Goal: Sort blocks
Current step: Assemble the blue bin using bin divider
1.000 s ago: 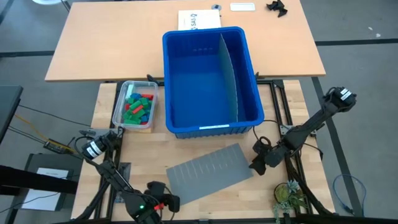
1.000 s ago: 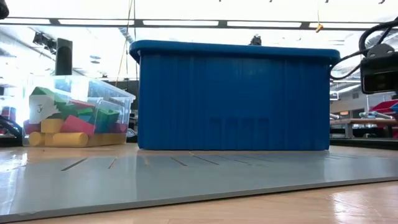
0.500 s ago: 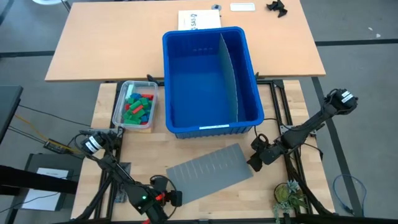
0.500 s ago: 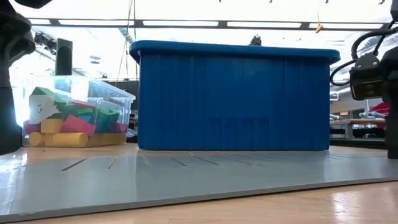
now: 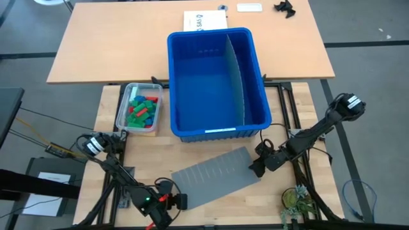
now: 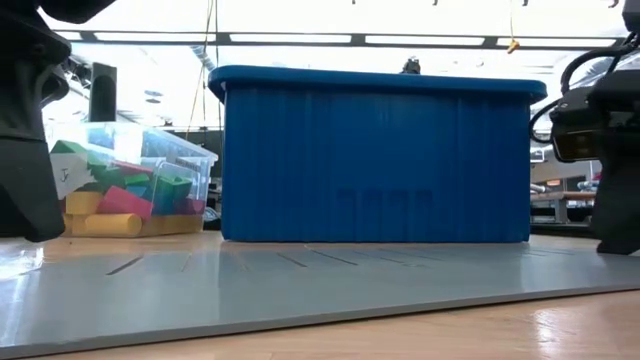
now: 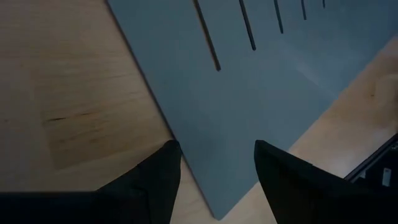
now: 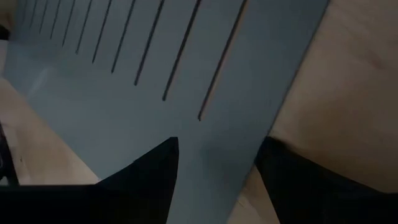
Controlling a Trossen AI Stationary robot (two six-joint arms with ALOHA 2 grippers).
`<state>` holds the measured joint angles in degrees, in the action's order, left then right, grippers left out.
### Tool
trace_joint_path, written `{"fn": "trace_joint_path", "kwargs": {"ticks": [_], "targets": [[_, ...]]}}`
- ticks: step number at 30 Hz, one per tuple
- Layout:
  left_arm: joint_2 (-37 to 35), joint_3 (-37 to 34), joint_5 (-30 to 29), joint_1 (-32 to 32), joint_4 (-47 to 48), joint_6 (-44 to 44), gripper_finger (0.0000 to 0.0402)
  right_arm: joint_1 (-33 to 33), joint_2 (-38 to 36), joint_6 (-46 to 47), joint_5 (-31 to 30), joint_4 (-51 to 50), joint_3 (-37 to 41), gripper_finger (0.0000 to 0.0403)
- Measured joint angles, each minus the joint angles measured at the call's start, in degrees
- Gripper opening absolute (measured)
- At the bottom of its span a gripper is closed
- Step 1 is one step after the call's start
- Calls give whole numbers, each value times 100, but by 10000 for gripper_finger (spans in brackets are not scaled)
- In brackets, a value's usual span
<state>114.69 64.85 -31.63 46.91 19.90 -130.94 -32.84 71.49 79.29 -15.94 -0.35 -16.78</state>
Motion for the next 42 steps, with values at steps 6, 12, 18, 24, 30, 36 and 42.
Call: {"fn": "trace_joint_path", "kwargs": {"ticks": [6,12,18,24,30,36,42], "targets": [[15,-23,-307,-22,-111,-2,218,-48,151,58,-174,250,18,227],[53,-391,-1005,-22,-1034,3,218,-75,313,32,-173,868,44,227],[54,-406,-1276,25,-1144,137,218,-139,341,2,-232,950,44,227],[114,-194,-2292,236,-1111,686,218,-190,341,-31,-275,945,42,227],[127,-185,-3030,366,-1147,743,218,-199,341,-111,-272,946,40,227],[156,-206,-3721,359,-1221,1075,218,-205,354,-169,-193,1000,24,226],[151,-200,-3500,285,-1395,1260,218,-232,355,-275,-163,1063,27,226]]}}
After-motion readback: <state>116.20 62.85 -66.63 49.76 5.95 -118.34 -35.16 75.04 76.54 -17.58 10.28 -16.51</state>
